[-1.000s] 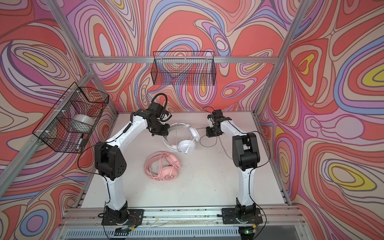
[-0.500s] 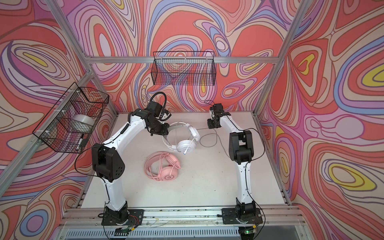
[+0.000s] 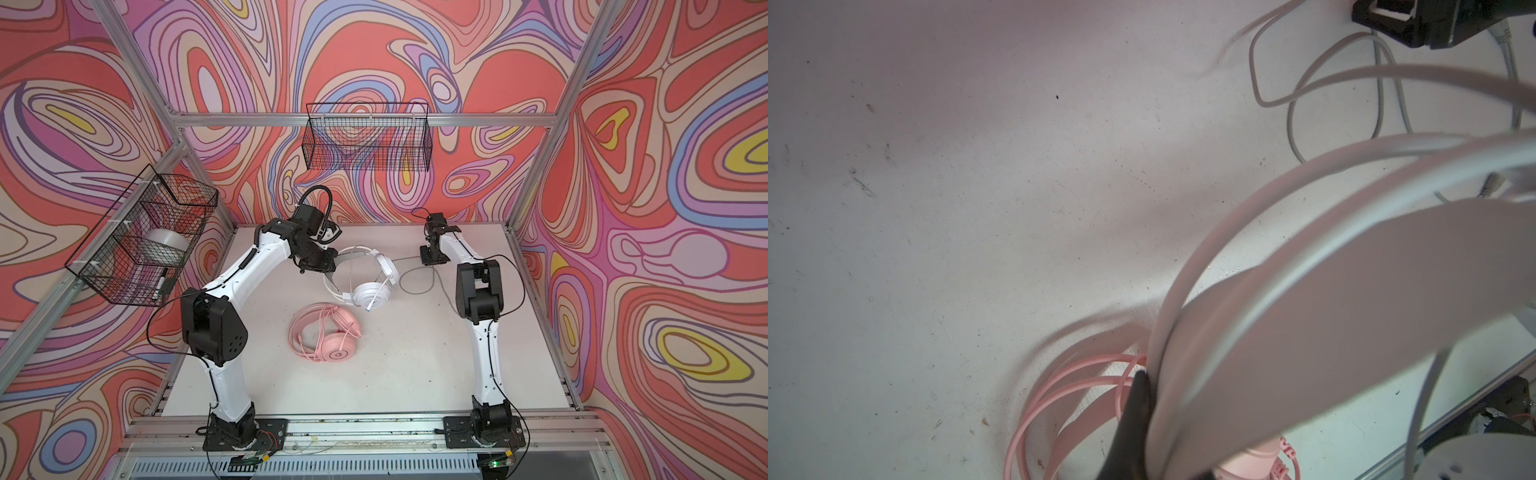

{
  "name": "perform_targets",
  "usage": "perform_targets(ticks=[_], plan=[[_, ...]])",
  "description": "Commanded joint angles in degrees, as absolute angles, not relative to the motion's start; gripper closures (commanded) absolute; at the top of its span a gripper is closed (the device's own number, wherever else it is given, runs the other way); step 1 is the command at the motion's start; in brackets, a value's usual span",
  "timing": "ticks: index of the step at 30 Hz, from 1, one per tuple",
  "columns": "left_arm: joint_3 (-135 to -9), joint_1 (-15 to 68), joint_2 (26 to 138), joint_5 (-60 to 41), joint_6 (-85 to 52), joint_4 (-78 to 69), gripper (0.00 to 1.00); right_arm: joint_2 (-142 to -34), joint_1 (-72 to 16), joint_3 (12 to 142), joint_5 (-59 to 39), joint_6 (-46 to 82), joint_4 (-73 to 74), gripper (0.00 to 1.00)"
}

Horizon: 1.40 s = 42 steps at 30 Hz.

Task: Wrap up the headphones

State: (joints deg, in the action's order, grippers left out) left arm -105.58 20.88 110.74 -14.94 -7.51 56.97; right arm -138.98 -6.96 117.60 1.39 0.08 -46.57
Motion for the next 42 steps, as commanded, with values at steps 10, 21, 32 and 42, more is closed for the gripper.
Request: perform_targets(ticks=[10, 21, 32, 42], plan=[[-105.6, 20.5, 107.9, -15.7, -9.6, 56.9, 1.0, -140.4, -6.6, 114.6, 2.2, -0.4, -53.6, 0.94], [-105.6, 19.4, 108.1, -15.0, -15.6, 55.3, 1.0, -129.0, -6.6, 103.7, -0.6, -1.0, -42.4, 1.0], [-105.8, 18.6, 108.4, -17.5, -20.5, 51.2, 1.0, -113.6, -6.6, 91.8, -7.1, -4.6, -36.2, 1.0], [-105.6, 18.5, 108.3, -18.2, -19.9, 51.8, 1.0, -114.1, -6.6, 89.7, -0.5, -2.2, -44.7, 0.88]])
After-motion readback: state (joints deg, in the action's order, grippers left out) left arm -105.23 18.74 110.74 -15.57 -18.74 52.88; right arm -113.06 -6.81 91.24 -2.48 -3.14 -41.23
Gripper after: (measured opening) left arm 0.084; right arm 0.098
